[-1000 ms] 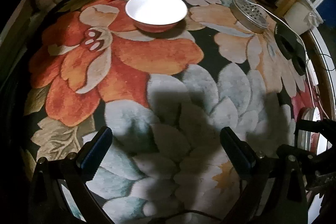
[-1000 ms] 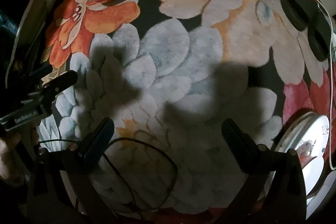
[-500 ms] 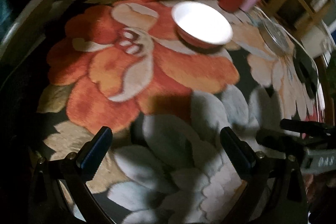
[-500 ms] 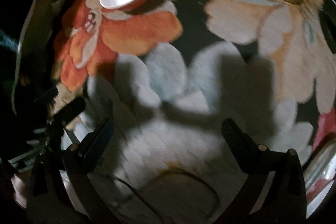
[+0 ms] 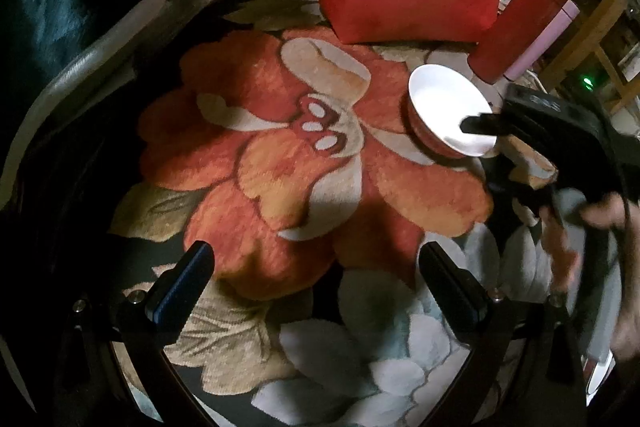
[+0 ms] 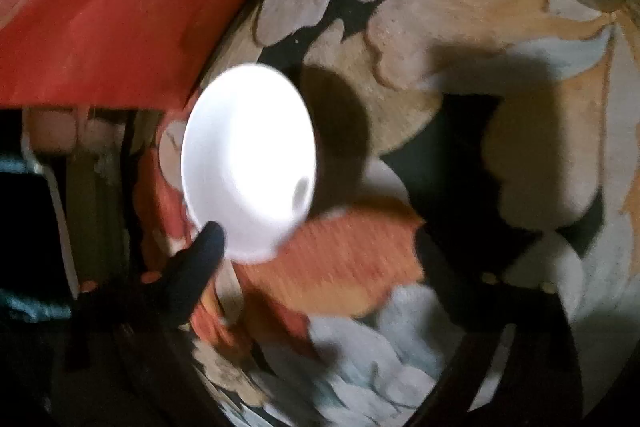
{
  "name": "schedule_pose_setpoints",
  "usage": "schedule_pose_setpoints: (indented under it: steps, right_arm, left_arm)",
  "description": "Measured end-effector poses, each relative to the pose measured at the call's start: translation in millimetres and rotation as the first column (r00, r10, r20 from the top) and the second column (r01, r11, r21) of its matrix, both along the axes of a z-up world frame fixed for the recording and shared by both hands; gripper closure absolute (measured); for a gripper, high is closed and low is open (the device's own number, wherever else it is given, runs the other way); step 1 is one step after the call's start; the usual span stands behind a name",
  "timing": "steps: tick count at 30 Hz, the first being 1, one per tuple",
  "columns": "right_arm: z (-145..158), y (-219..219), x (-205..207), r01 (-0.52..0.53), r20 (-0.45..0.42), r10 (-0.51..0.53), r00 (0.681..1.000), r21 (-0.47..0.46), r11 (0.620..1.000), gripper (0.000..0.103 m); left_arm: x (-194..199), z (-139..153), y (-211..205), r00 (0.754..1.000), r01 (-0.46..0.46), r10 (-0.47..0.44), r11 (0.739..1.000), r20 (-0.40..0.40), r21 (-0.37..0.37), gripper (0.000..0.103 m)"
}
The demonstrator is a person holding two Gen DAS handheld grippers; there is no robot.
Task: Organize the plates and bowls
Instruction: 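Grasp the rim of the last white bowl with the right gripper, then lift the bowl and carry it over the stack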
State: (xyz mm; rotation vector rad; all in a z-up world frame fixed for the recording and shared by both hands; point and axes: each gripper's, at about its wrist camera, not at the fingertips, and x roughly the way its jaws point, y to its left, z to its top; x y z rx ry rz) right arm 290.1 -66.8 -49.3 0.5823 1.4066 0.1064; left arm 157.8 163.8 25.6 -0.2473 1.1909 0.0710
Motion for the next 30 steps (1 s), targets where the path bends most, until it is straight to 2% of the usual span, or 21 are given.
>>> schedule_pose_setpoints:
  steps: [2, 3, 4, 5, 7, 11, 13, 17, 21, 23, 25, 26, 29, 30]
  right_arm:
    - [-5, 4, 5, 0.013, -0.004, -0.013, 1.0, 0.015, 1.0, 0.044]
    - [-7, 6, 8, 0.016, -0.007, -0.016, 1.0, 0.024, 1.0, 0.051]
    - [-9, 9, 11, 0.009, -0.014, -0.009, 1.0, 0.028, 1.0, 0.069]
    - [-11, 10, 14, 0.004, -0.025, -0.004, 1.0, 0.017, 1.0, 0.08]
    - [-13, 10, 14, -0.004, -0.026, 0.004, 1.0, 0.005, 1.0, 0.085]
    - [-16, 10, 6, -0.097, -0.029, 0.098, 0.995, 0.05, 0.994, 0.086]
    - [-20, 16, 0, -0.18, -0.038, 0.185, 0.982, 0.104, 0.978, 0.086]
    - [-22, 36, -18, -0.367, -0.031, 0.381, 0.924, 0.2, 0.908, 0.086]
    - [-22, 59, -47, -0.532, -0.045, 0.547, 0.836, 0.172, 0.829, 0.086]
    - [-20, 64, -57, -0.56, -0.039, 0.573, 0.818, 0.168, 0.811, 0.086]
    - [-17, 69, -65, -0.58, -0.025, 0.588, 0.809, 0.131, 0.804, 0.084]
    - [-15, 69, -67, -0.581, -0.019, 0.587, 0.809, 0.117, 0.805, 0.083]
    - [-10, 74, -73, -0.58, 0.002, 0.581, 0.814, 0.057, 0.813, 0.083]
    - [-9, 79, -74, -0.575, 0.004, 0.575, 0.818, 0.028, 0.818, 0.083]
  left_arm:
    - [-2, -1, 2, 1.0, 0.005, -0.005, 1.0, -0.003, 0.003, 0.001]
    - [-3, -2, 2, 1.0, 0.006, -0.006, 1.0, -0.003, 0.005, 0.001]
    - [-4, -4, 4, 1.0, 0.006, -0.006, 1.0, -0.008, 0.006, 0.001]
    - [-5, -4, 5, 1.0, 0.007, -0.007, 1.0, -0.011, 0.005, 0.001]
    - [-7, -7, 7, 1.0, 0.007, -0.007, 1.0, -0.017, 0.006, 0.001]
    - [-9, -11, 9, 1.0, 0.011, -0.011, 1.0, -0.027, 0.002, 0.001]
    - [-9, -14, 9, 0.999, 0.015, -0.015, 1.0, -0.036, -0.009, 0.001]
    - [-10, -20, 8, 0.999, 0.024, -0.025, 1.0, -0.048, -0.018, 0.001]
    - [-10, -29, 9, 0.997, 0.023, -0.025, 0.999, -0.068, -0.031, 0.002]
    - [-10, -37, 10, 0.996, 0.009, -0.013, 0.999, -0.085, -0.053, 0.003]
    - [-9, -45, 9, 0.995, -0.001, -0.007, 0.997, -0.098, -0.08, 0.009]
    - [-8, -50, 8, 0.994, -0.009, -0.002, 0.995, -0.108, -0.096, 0.017]
    - [-6, -58, 4, 0.992, -0.014, 0.0, 0.993, -0.123, -0.115, 0.025]
    - [-5, -60, 2, 0.992, -0.009, -0.005, 0.994, -0.126, -0.112, 0.04]
